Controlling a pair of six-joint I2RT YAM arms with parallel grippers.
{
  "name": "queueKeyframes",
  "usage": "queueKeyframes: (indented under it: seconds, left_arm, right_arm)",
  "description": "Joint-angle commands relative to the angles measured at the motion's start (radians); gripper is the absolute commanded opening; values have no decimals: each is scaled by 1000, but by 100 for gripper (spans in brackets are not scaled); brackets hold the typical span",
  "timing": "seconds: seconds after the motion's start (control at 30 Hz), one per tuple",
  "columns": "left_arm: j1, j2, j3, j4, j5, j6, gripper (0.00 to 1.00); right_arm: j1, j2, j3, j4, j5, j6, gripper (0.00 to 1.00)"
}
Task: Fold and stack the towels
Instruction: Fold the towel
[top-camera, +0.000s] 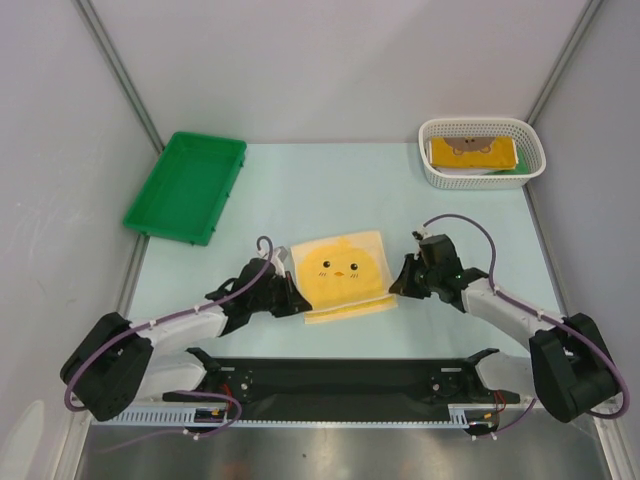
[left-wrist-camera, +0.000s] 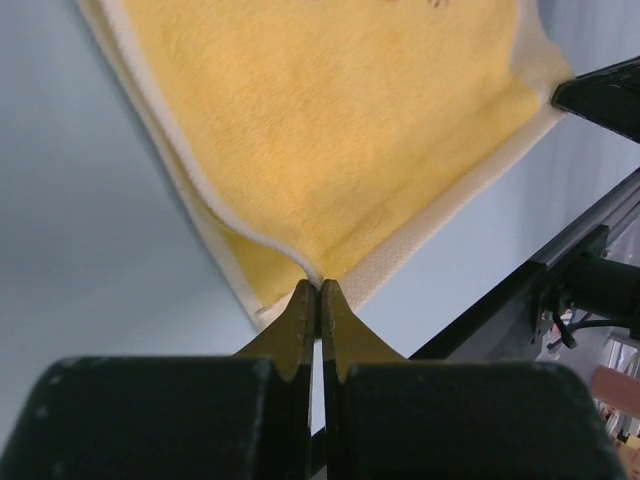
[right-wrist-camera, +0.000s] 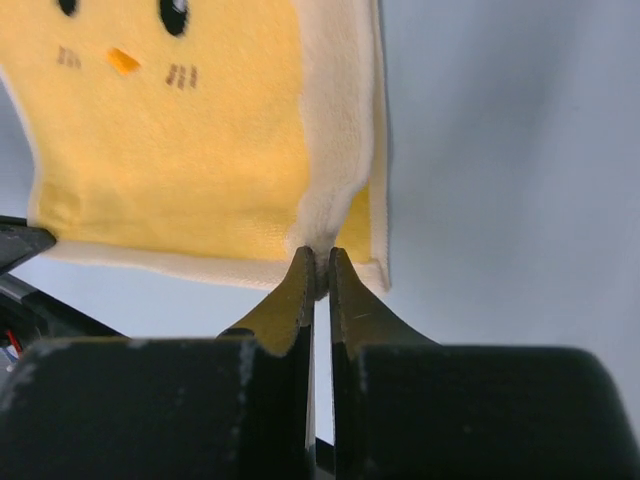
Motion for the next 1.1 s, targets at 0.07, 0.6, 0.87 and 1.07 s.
queueKeyframes:
  seconds: [0.07, 0.6, 0.87, 1.07]
  left_arm:
    - [-25, -38, 38, -101, -9, 26, 0]
    - [-98, 9, -66, -7, 35, -22, 40]
    - [-97, -123, 153, -418, -120, 47, 45]
    - [-98, -39, 141, -339, -80, 18, 33]
  right_arm:
    - [-5, -71, 25, -100, 52, -10, 0]
    - [-4, -88, -72, -67, 91, 15, 24]
    - [-4, -158, 54, -221, 98, 39, 32]
    - [7, -97, 83, -163, 65, 33, 31]
